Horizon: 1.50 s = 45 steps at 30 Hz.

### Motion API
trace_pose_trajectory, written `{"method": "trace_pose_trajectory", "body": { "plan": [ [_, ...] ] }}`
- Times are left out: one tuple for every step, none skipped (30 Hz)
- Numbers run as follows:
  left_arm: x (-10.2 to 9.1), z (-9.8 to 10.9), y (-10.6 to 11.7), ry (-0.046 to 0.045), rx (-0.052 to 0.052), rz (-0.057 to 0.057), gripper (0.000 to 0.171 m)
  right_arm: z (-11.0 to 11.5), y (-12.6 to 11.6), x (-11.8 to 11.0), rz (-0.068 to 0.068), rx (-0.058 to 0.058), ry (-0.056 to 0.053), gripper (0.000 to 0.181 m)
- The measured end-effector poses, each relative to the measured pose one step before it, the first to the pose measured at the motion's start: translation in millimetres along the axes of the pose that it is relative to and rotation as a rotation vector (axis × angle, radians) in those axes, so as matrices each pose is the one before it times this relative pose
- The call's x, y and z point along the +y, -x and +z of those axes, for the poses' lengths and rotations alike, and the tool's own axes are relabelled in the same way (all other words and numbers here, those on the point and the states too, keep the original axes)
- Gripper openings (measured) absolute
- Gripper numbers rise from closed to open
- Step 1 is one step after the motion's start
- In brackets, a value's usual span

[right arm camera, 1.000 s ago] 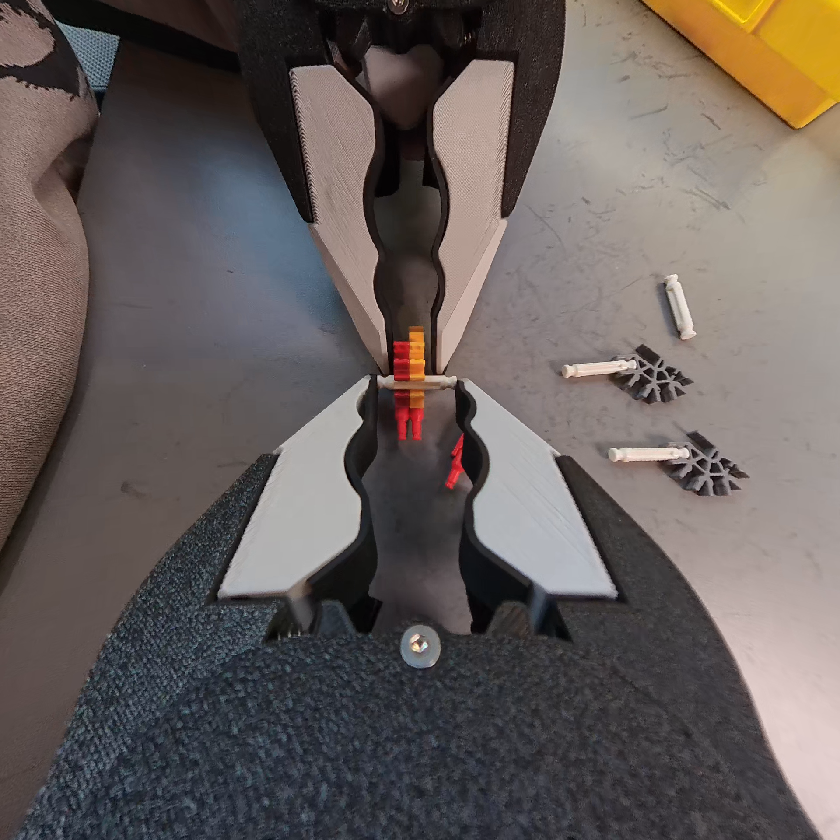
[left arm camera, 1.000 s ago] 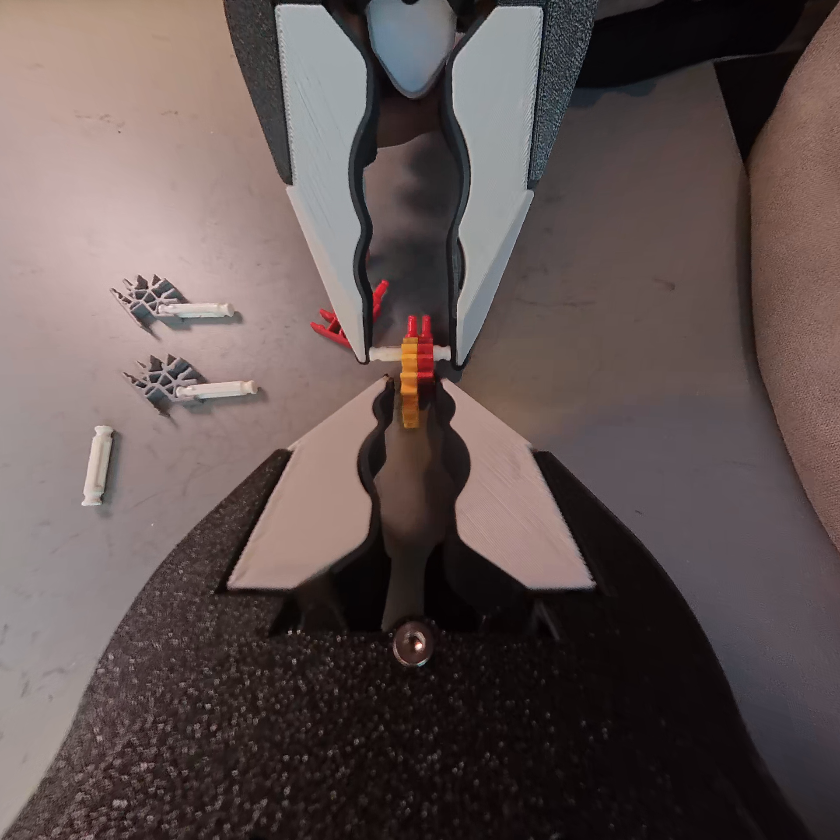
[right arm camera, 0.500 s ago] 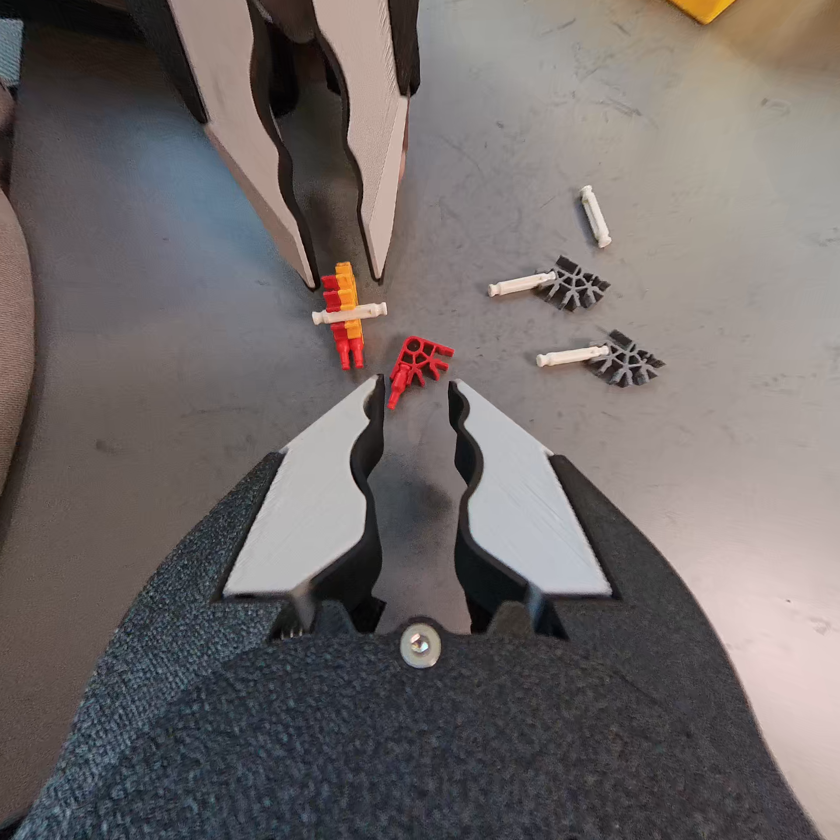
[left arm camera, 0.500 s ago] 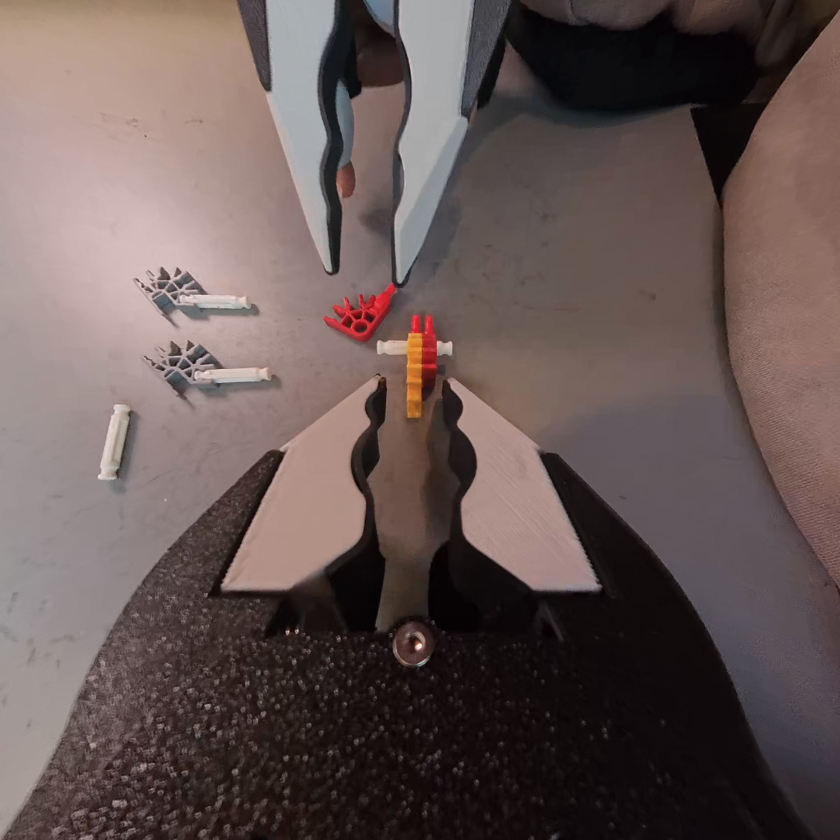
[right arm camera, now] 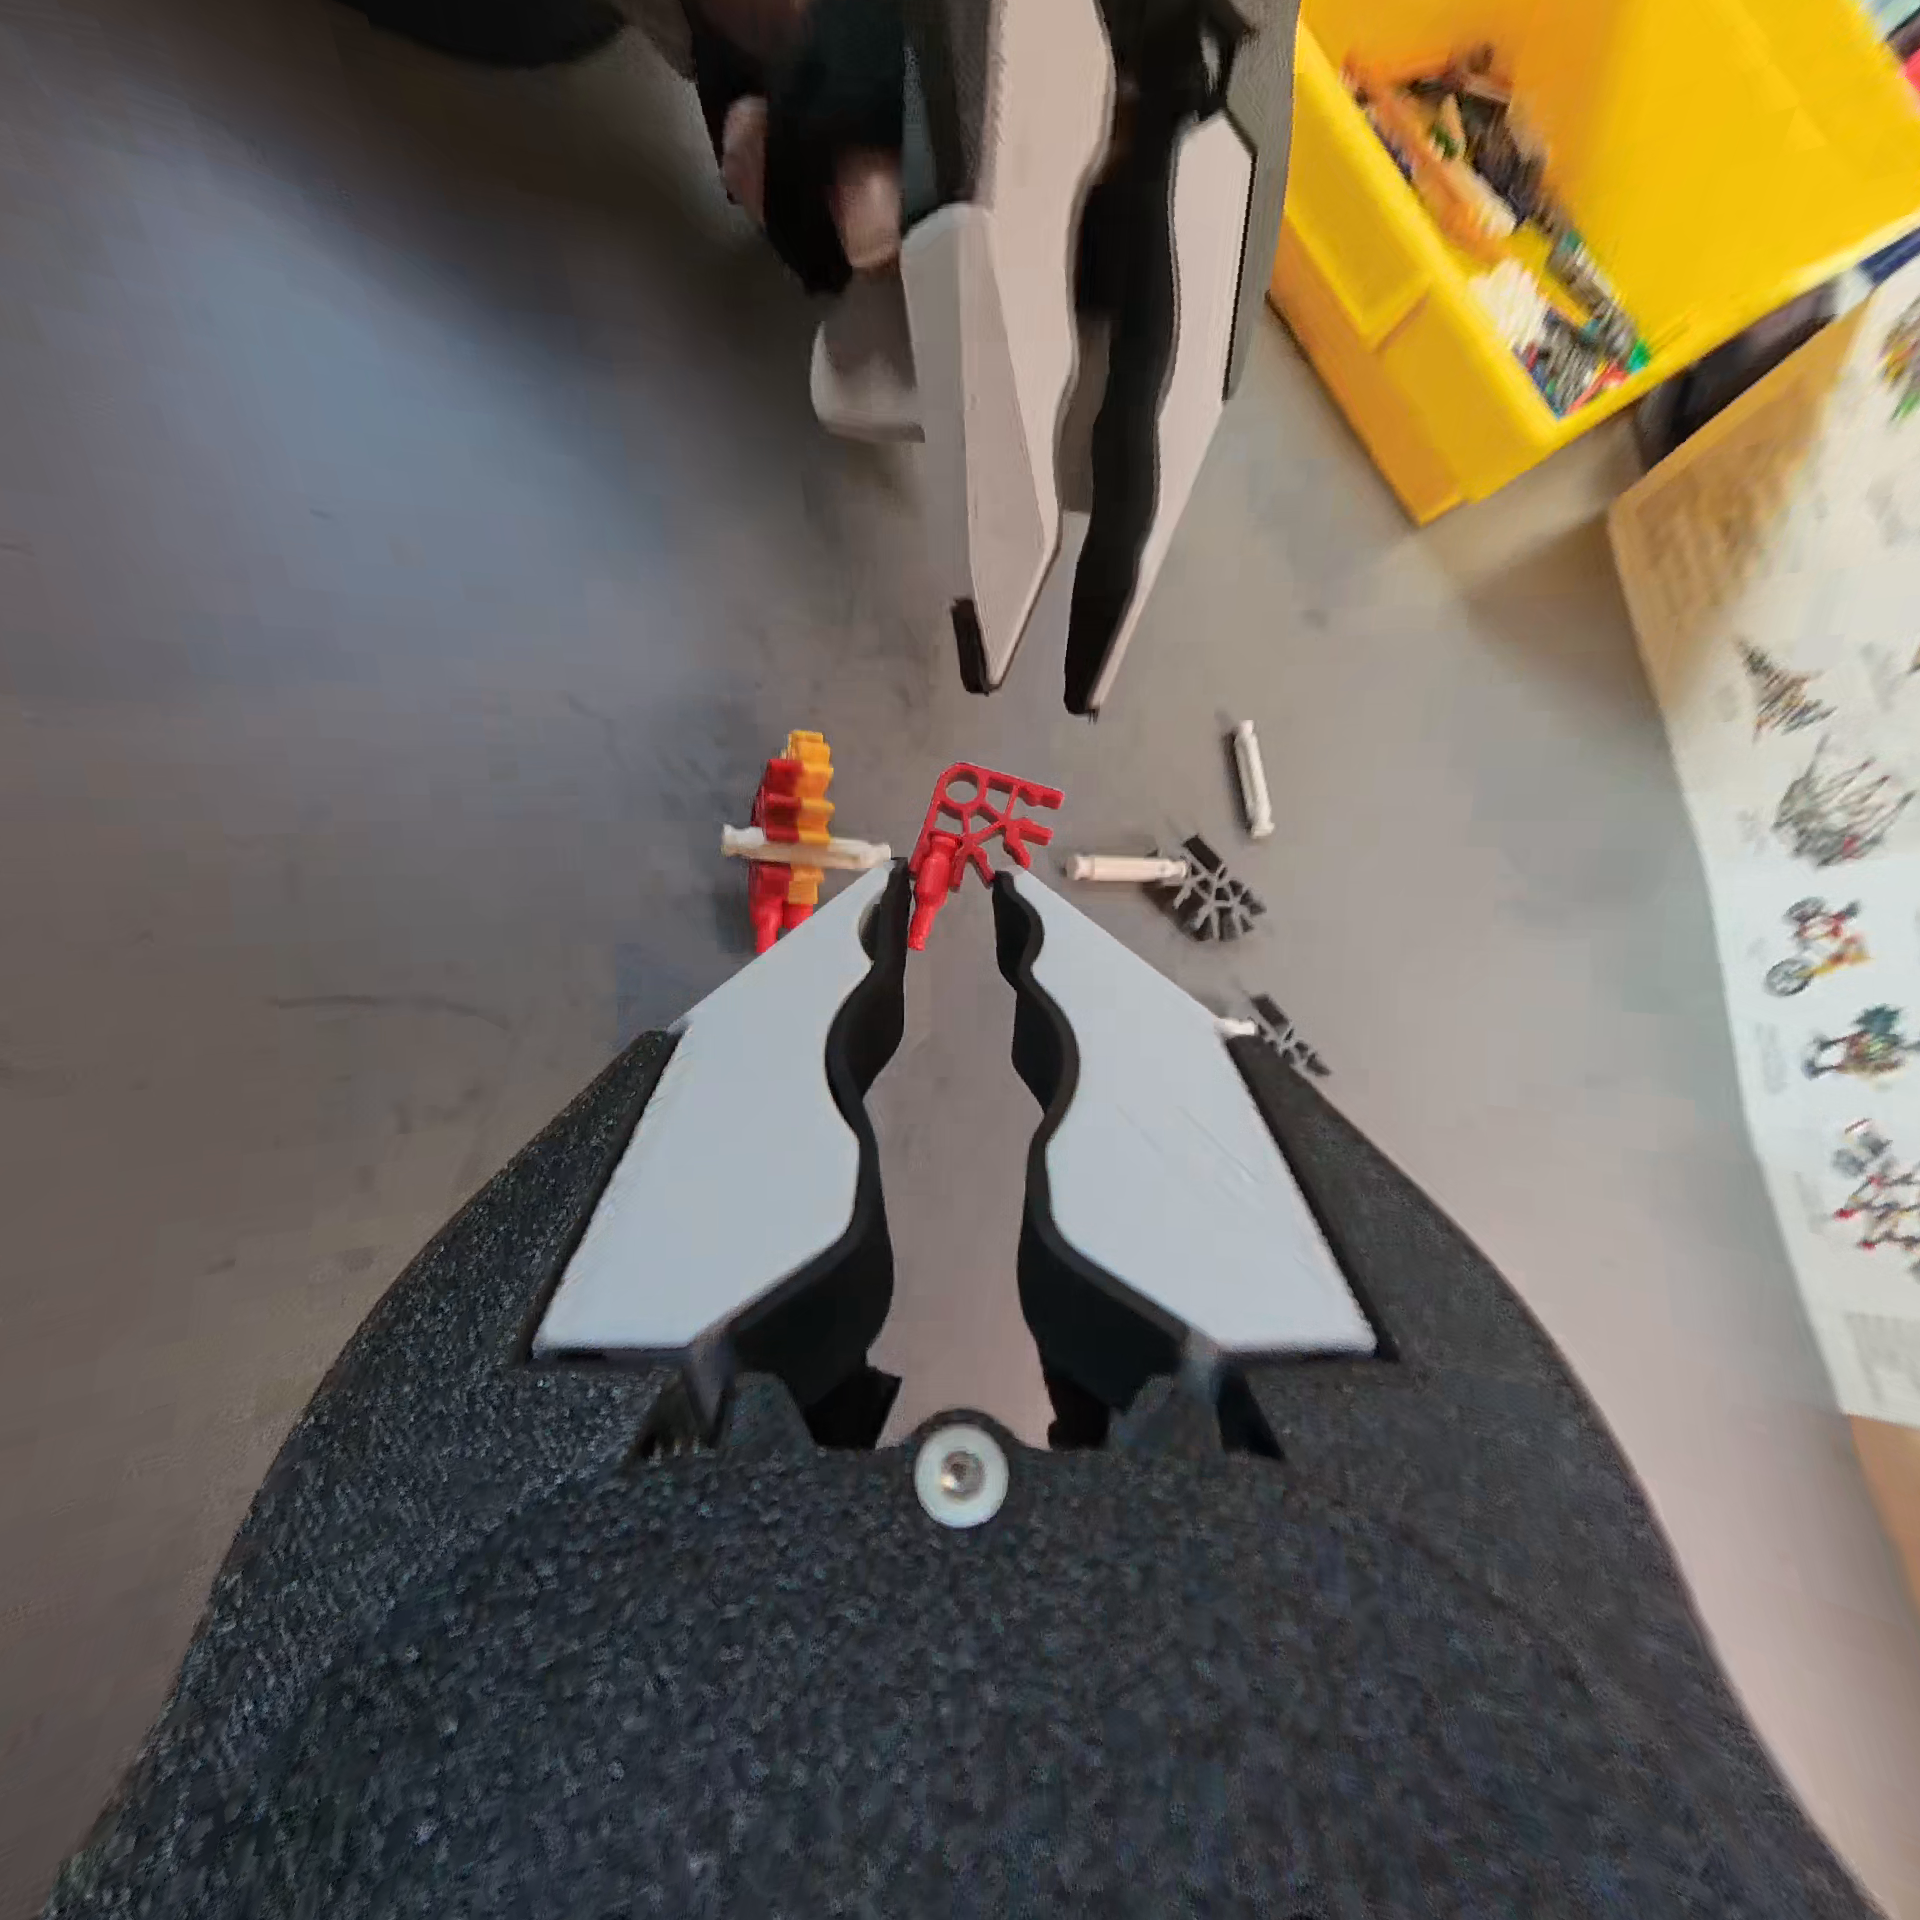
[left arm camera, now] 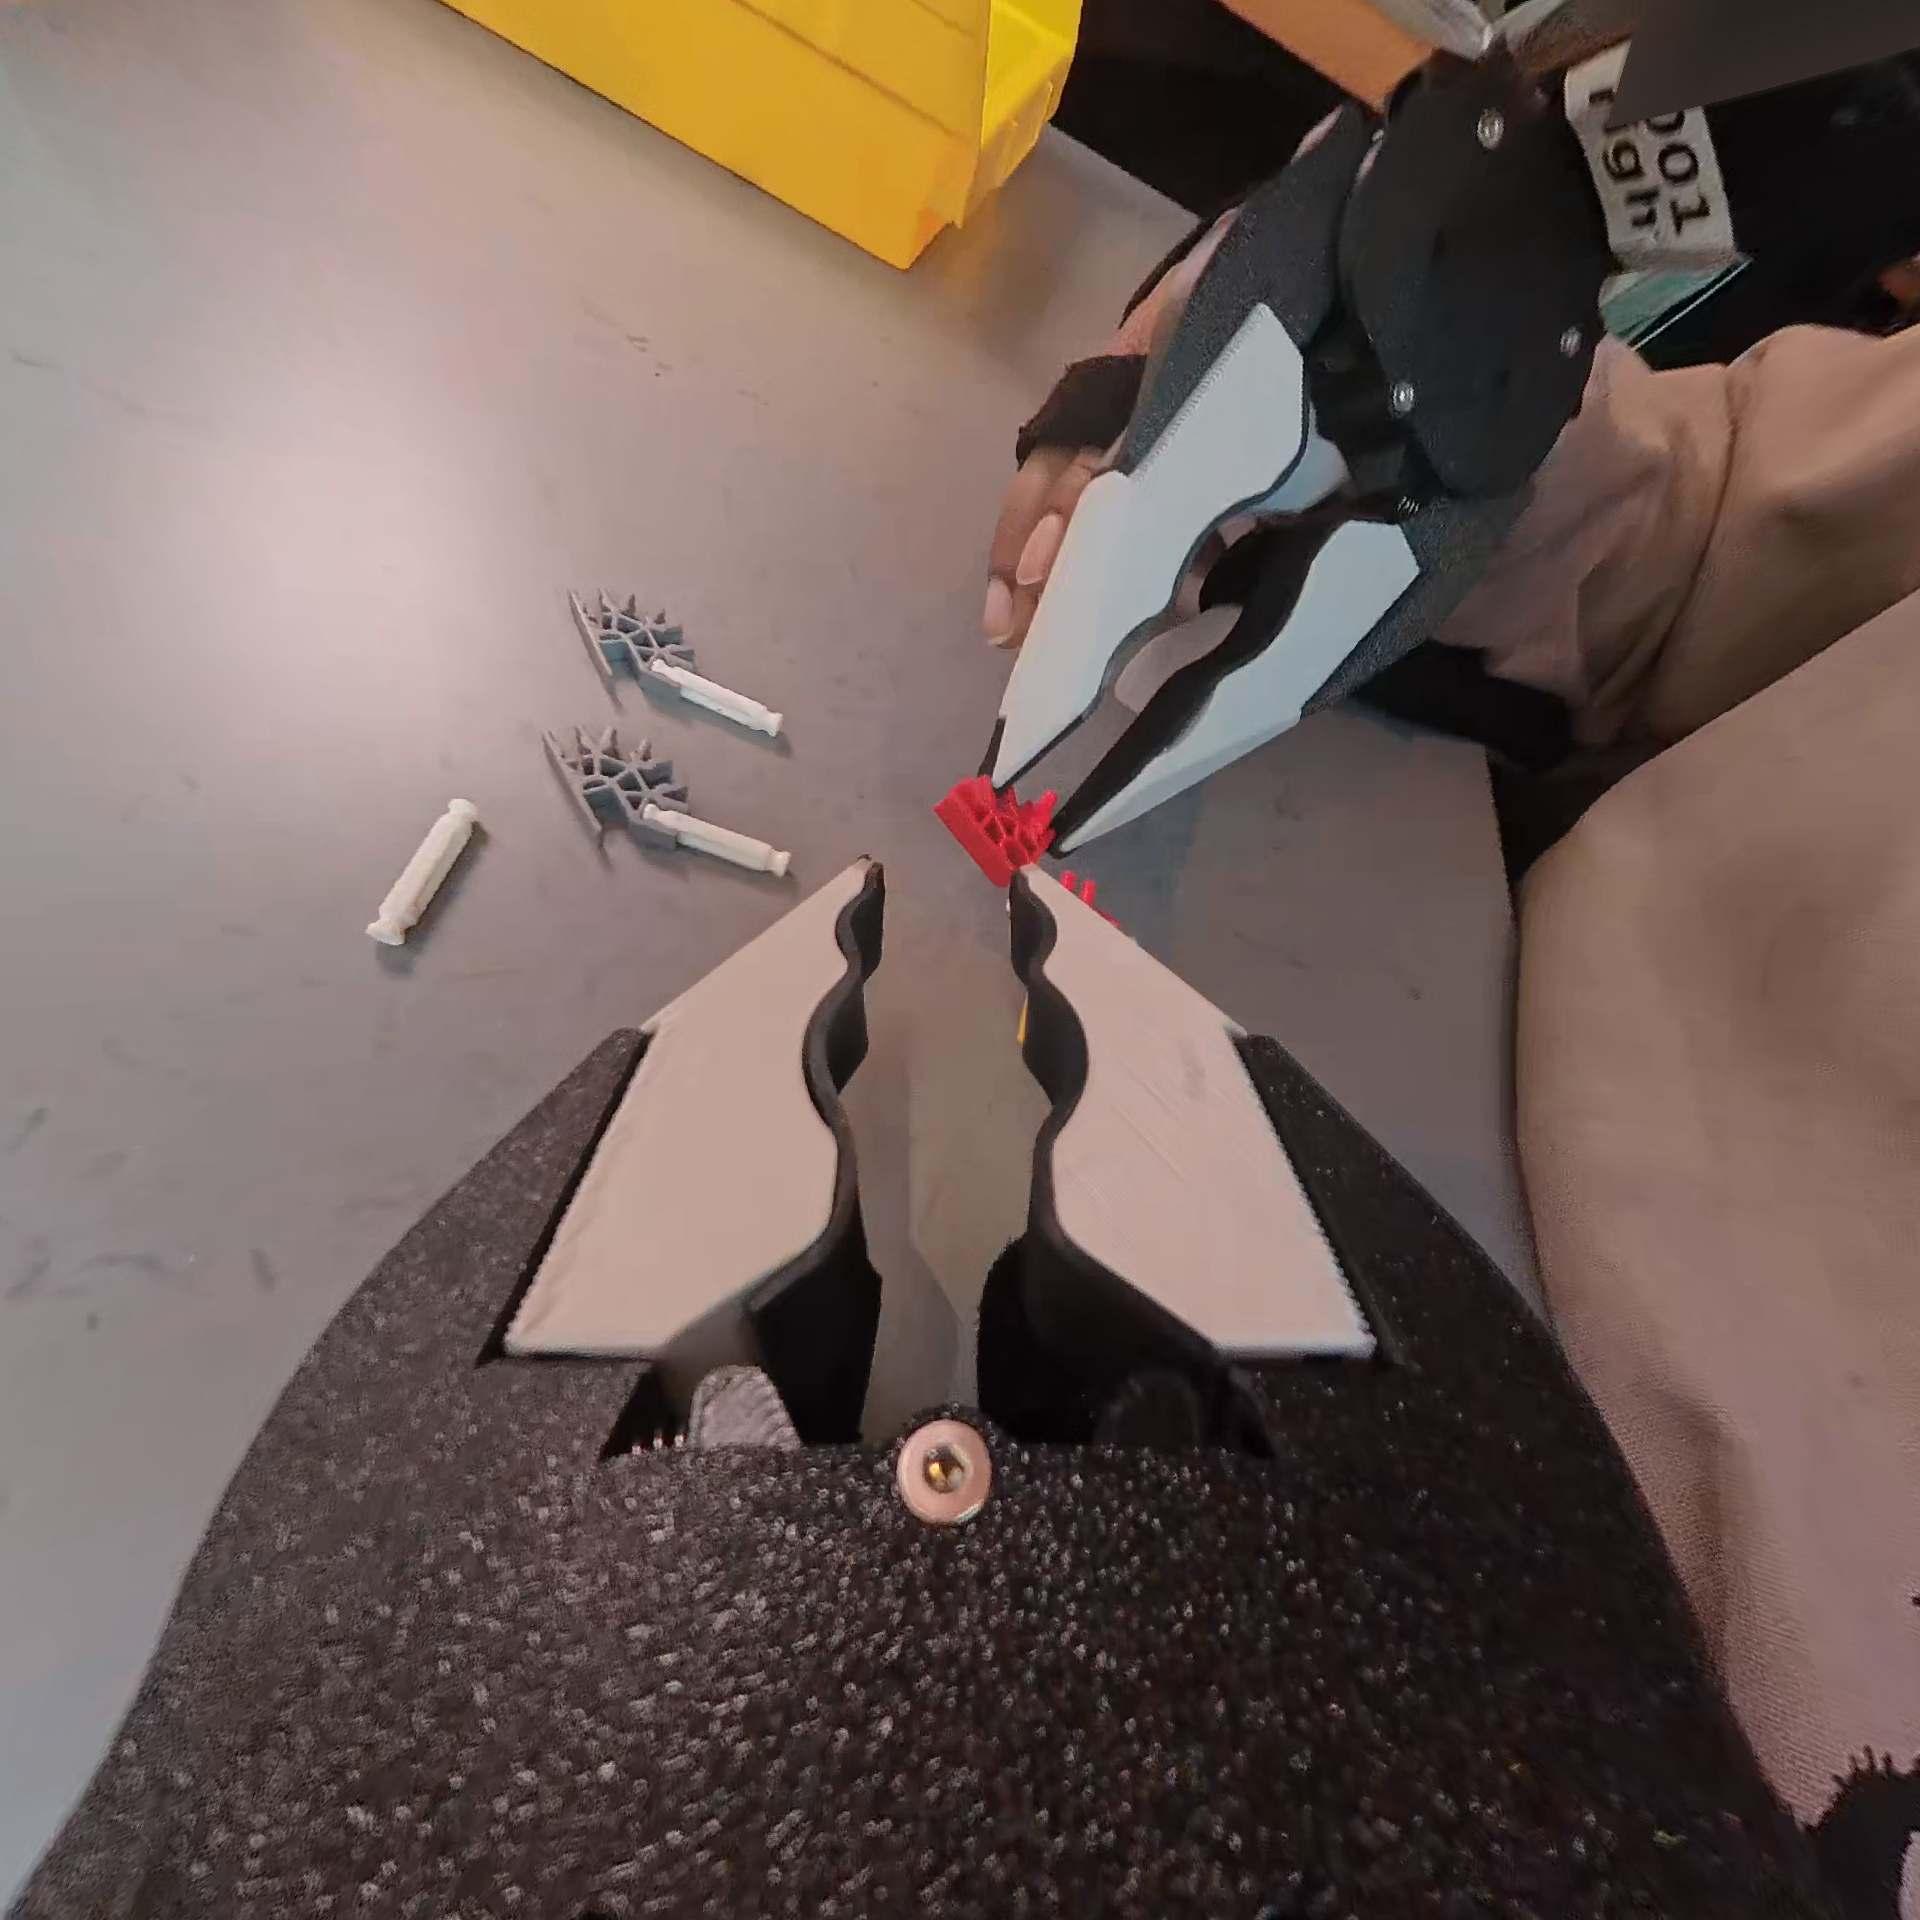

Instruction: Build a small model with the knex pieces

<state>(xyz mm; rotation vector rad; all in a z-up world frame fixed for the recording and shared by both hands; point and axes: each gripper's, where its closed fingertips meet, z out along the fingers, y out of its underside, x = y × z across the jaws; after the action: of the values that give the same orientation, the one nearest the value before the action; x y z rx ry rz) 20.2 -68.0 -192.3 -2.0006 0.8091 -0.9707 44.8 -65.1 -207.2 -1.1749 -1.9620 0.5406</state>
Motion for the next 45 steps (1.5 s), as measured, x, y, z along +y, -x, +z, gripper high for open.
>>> {"method": "trace_pose_trajectory", "body": {
  "plan": [
    [-1.51, 0.84, -3.0, -0.00763, 0.0259, -0.0217, 0.024, -0.35, -1.51, -6.04, -0.0582, 0.033, -0.0231, 0.014],
    [-1.08, 0.79, -3.21, -0.00549, 0.0228, -0.013, 0.024, 0.12, -1.72, -4.42, -0.063, 0.0359, -0.0148, 0.014],
    [-0.65, 0.76, -2.66, -0.00382, 0.0154, -0.0031, 0.021, 0.73, 1.12, -2.17, -0.0532, 0.0142, -0.0006, 0.014],
    [0.26, 0.7, -1.75, 0.00195, 0.0062, 0.005, 0.016, 1.22, 1.02, -1.42, -0.0404, 0.0126, 0.0025, 0.014],
    [1.15, 0.69, -0.26, 0.00772, -0.0056, 0.0109, 0.01, 0.91, 0.41, -1.81, -0.033, 0.0156, -0.0048, 0.014],
    [1.42, 0.33, 0.75, 0.00853, -0.0134, 0.0156, 0.009, 0.67, 1.36, -0.71, -0.025, 0.0046, -0.0002, 0.014],
    [0.95, -0.33, 0.28, 0.00492, -0.0092, 0.0171, 0.009, 0.21, -0.04, -0.07, -0.0172, 0.0076, 0.0025, 0.013],
    [-0.51, -0.86, -0.49, -0.00293, -0.003, 0.0138, 0.008, -0.09, -0.35, -0.56, -0.0061, 0.0068, -0.0045, 0.014],
    [-0.79, -0.98, -0.19, -0.00334, -0.005, 0.0133, 0.008, -0.1, -0.76, -0.76, 0.0092, 0.0042, -0.0075, 0.014],
    [-0.43, -0.58, 0.24, -0.00072, -0.0108, 0.0196, 0.008, 0.1, -0.74, 0.0, 0.0217, -0.0023, -0.0031, 0.014],
    [-0.34, -0.42, 0.54, 0.00062, -0.0174, 0.0297, 0.008, 0.05, -0.95, 0.86, 0.0284, -0.0043, 0.0016, 0.014],
    [0.07, -0.2, 0.88, 0.00524, -0.0246, 0.0413, 0.007, -0.14, -1.67, 2.22, 0.0306, -0.0018, 0.0068, 0.014],
    [1.92, 0.07, 2.27, 0.01731, -0.0366, 0.0484, 0.006, -0.56, -1.37, 3.54, 0.0311, -0.0063, 0.0086, 0.013],
    [3.63, 0.82, 3.39, 0.02676, -0.043, 0.0452, 0.006, -1.28, -0.18, 2.84, 0.038, -0.0173, -0.0016, 0.014],
    [4.23, 1.5, 0.85, 0.02722, -0.0236, 0.0337, 0.006, -2.36, 2.51, 0.86, 0.0518, -0.0404, -0.0139, 0.017],
    [3.82, 2.25, -2.85, 0.02232, 0.0043, 0.0183, 0.006, -2.91, 4.39, -0.44, 0.0641, -0.0566, -0.0181, 0.021],
    [3.07, 2.43, -3.04, 0.01629, 0.0079, 0.0097, 0.006, -2.89, 4.77, -0.19, 0.0601, -0.0573, -0.0125, 0.022],
    [2.77, 2.22, -1.75, 0.01633, 0.0008, 0.0131, 0.006, -2.13, 6.07, 1.23, 0.0463, -0.0587, -0.0004, 0.024],
    [2.73, 2.0, -1.28, 0.01939, 0.0005, 0.0146, 0.006, -0.54, 5.68, 2.95, 0.0356, -0.047, 0.0134, 0.027],
    [2.17, 1.86, -1.31, 0.01594, 0.002, 0.0114, 0.006, 1.2, 4.74, 3.56, 0.0278, -0.0334, 0.0189, 0.033],
    [1.56, 1.54, -0.99, 0.01154, 0.001, 0.0078, 0.006, 2.59, 5.12, 2.96, 0.0224, -0.0307, 0.0174, 0.039],
    [1.06, 0.94, -0.1, 0.0083, -0.0038, 0.0074, 0.006, 3.42, 2.32, 2.2, 0.0163, -0.0102, 0.0148, 0.042],
    [0.58, 0.0, 0.02, 0.00505, -0.0036, 0.0073, 0.006, 3.34, -0.73, 1.59, 0.0067, 0.0106, 0.0129, 0.042],
    [0.29, -0.5, 0.18, 0.00324, -0.0035, 0.0045, 0.006, 2.9, 0.05, 1.28, -0.0015, 0.0065, 0.0131, 0.043],
    [0.41, -0.61, 0.13, 0.00227, -0.0019, 0.0029, 0.006, 2.26, -0.99, 0.44, 0.002, 0.0117, 0.0099, 0.043],
    [0.89, -0.18, -1.21, 0.00449, 0.0081, 0.0001, 0.006, 1.98, -1.61, -0.36, 0.0089, 0.0121, 0.0064, 0.043],
    [1.13, 0.35, -2.17, 0.00472, 0.0137, -0.0016, 0.006, 1.62, 0.55, -0.82, 0.0101, -0.0032, 0.0011, 0.041],
    [0.82, 0.44, -1.25, 0.00162, 0.0062, 0.0013, 0.006, 1.26, 0.56, -0.44, 0.0084, -0.0032, 0.002, 0.037],
    [0.71, 0.38, -1.1, 0.00271, 0.0035, 0.0059, 0.006, 0.81, -0.08, 0.05, -0.0016, 0.0016, 0.0025, 0.031],
    [0.79, 0.45, -1.73, 0.00425, 0.0069, 0.0069, 0.006, 0.23, 0.71, 0.78, -0.0106, -0.0018, 0.0031, 0.028],
    [0.23, 0.51, -2.01, 0.00127, 0.0093, 0.0058, 0.006, -0.02, -0.31, 0.85, -0.0052, 0.0028, 0.0029, 0.026],
    [-0.47, 0.7, -1.75, -0.00214, 0.0074, 0.0031, 0.006, 0.03, -0.63, 0.78, 0.0021, 0.0026, 0.0024, 0.025],
    [-0.18, 0.49, -0.68, -0.00061, 0.002, 0.0018, 0.006, 0.06, 0.68, 0.51, 0.0022, -0.0068, 0.001, 0.025],
    [-0.01, 0.03, 0.0, 0.00014, -0.0005, 0.0009, 0.006, -0.04, 0.51, 0.06, 0.0003, -0.0041, -0.0019, 0.023],
    [0.12, -0.06, 0.05, -0.00049, 0.0017, -0.0035, 0.006, -0.05, -0.08, 0.29, -0.0039, 0.0008, 0.0002, 0.022],
    [0.21, -0.02, -0.35, -0.00192, 0.006, -0.007, 0.006, -0.06, 0.34, 0.24, -0.0053, -0.002, -0.0004, 0.019],
    [0.17, 0.06, -0.72, -0.00286, 0.0091, -0.0081, 0.006, 0.08, 0.11, 0.39, -0.0015, -0.001, 0.0008, 0.018],
    [0.18, -0.08, -0.17, -0.00237, 0.005, -0.0072, 0.006, 0.11, 0.0, 0.21, -0.0008, -0.0008, 0.0002, 0.018],
    [0.33, -0.16, -0.1, 0.00002, 0.0037, -0.0042, 0.006, 0.08, -0.38, 0.05, -0.0003, 0.0013, -0.0006, 0.018],
    [0.43, -0.14, -0.56, 0.00132, 0.0062, -0.0033, 0.007, 0.21, -0.4, 0.71, -0.0024, 0.0019, 0.003, 0.018],
    [0.18, -0.42, -0.52, -0.00081, 0.0079, -0.0048, 0.008, 0.29, -0.3, 0.95, -0.0033, 0.0022, 0.0042, 0.019],
    [-0.03, -0.62, -0.99, -0.00164, 0.012, -0.0056, 0.009, -0.2, -0.32, -0.05, -0.003, 0.0027, -0.0008, 0.019],
    [0.16, -0.8, -1.5, -0.00111, 0.0151, -0.0046, 0.01, -0.43, -0.57, -0.21, -0.0014, 0.0038, -0.0008, 0.02],
    [0.13, -1.09, -0.43, -0.00224, 0.0086, -0.0044, 0.01, -0.88, -0.78, -0.29, -0.0012, 0.0034, -0.001, 0.021],
    [0.07, -1.17, -0.21, -0.00334, 0.0071, -0.0054, 0.01, -1.26, -0.84, -0.46, -0.0008, 0.004, -0.0028, 0.021]
  ]
}}
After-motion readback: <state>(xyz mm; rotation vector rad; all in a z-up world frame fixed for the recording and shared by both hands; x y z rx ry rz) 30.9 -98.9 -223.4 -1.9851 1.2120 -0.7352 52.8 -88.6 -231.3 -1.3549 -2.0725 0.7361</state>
